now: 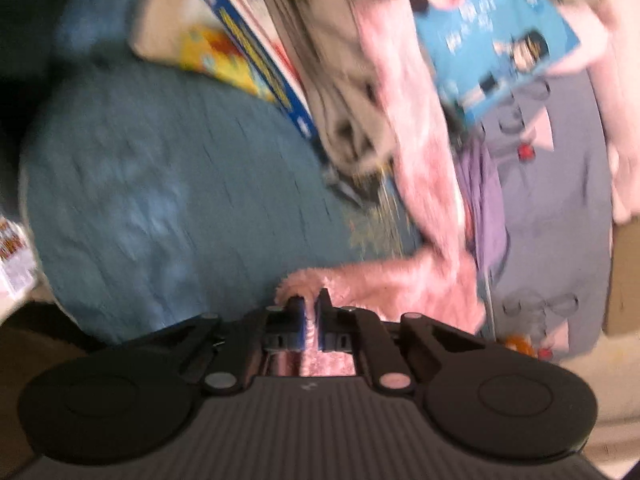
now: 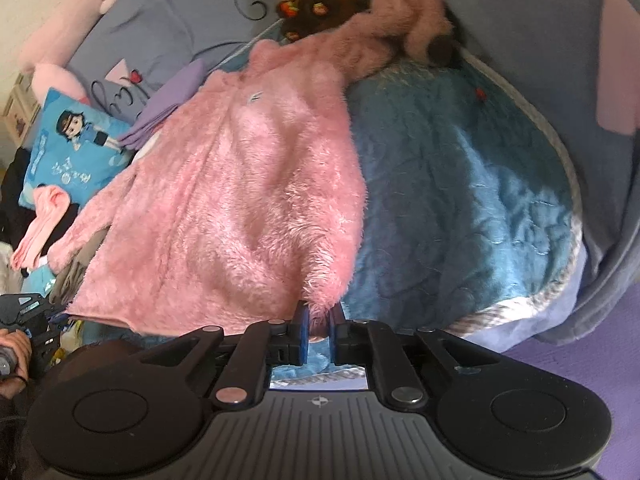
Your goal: Fold clothes
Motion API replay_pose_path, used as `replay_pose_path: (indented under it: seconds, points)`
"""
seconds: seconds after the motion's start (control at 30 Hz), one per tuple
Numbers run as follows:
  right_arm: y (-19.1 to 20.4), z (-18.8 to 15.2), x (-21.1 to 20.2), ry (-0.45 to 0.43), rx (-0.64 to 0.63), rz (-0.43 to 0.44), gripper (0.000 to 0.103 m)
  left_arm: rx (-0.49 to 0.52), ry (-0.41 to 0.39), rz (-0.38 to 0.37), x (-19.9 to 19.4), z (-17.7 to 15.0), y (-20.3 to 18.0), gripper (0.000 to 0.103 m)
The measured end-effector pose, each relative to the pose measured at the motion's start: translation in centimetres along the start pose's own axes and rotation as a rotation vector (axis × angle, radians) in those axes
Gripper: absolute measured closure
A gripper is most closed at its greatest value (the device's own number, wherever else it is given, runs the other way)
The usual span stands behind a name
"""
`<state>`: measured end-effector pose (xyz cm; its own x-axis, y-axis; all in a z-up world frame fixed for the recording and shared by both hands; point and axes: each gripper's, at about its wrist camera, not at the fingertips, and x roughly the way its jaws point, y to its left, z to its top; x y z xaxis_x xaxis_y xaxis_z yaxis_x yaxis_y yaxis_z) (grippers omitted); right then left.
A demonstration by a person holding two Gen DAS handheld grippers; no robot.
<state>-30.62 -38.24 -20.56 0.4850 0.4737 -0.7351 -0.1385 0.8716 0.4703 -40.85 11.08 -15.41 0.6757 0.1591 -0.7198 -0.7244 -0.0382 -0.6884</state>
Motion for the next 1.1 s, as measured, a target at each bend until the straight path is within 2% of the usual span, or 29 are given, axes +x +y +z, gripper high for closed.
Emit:
replay_pose_path:
  seconds: [0.13,0.3,0.37,0.47,0.5,0.53,0.6,0.63,0.67,0.7,0.77,0.93,1.0,1.1]
  points:
    - [0.2,-0.2,1.1,0.041,-0.022,-0.057,0.095,-0.019,-0.016,0.063,0.2,0.1,0.4,0.098]
    - [-0.5,-1.1,2.6,0.085,-0.011,-0.101,0.095,0.07,-0.028,0.129,1.2,-0.5,0.4,0.097]
    - [-0.7,-1.0,2.6,0.09,0.007,-0.096,0.094,0.039,-0.025,0.146,1.5,-0.3,1.2,0.097]
    - [-0.3,-0.2,1.2,0.076,-0.028,-0.094,0.087,0.062,-0.026,0.171,1.6,-0.1,0.8,0.097]
    - [-0.2,0.2,0.2,0.052,-0.051,-0.109,0.082,0.102,-0.031,0.18,1.5,-0.3,0.3,0.095]
    - [-0.3,0.9,-1.0,0.01,-0.066,-0.134,0.068,0.157,-0.031,0.188,1.2,-0.5,-0.3,0.094]
    - [-1.0,2.3,-3.3,-0.082,-0.079,-0.188,0.05,0.275,-0.035,0.194,0.1,-1.4,-1.4,0.092]
    - [-1.5,3.2,-4.2,-0.12,-0.08,-0.21,0.048,0.363,-0.031,0.203,-0.4,-2.2,-2.1,0.09]
    - [-2.3,4.3,-4.6,-0.146,-0.073,-0.225,0.048,0.454,-0.026,0.212,-0.9,-2.9,-2.8,0.085]
    - [-3.1,5.6,-4.8,-0.168,-0.06,-0.238,0.048,0.549,-0.046,0.242,-1.6,-3.8,-3.5,0.071]
    - [-4.5,8.0,-4.4,-0.204,-0.035,-0.26,0.048,0.669,-0.092,0.243,-2.7,-4.7,-4.4,0.067]
    - [-4.7,12.8,-0.7,-0.257,-0.052,-0.321,0.04,0.714,-0.112,0.2,-5.1,-4.9,-5.3,0.063]
    - [-4.6,14.7,0.8,-0.276,-0.061,-0.346,0.039,0.749,-0.118,0.184,-5.0,-5.2,-6.3,0.059]
    - [-4.5,17.4,3.1,-0.305,-0.076,-0.384,0.041,0.793,-0.092,0.137,-4.9,-6.3,-7.7,0.059]
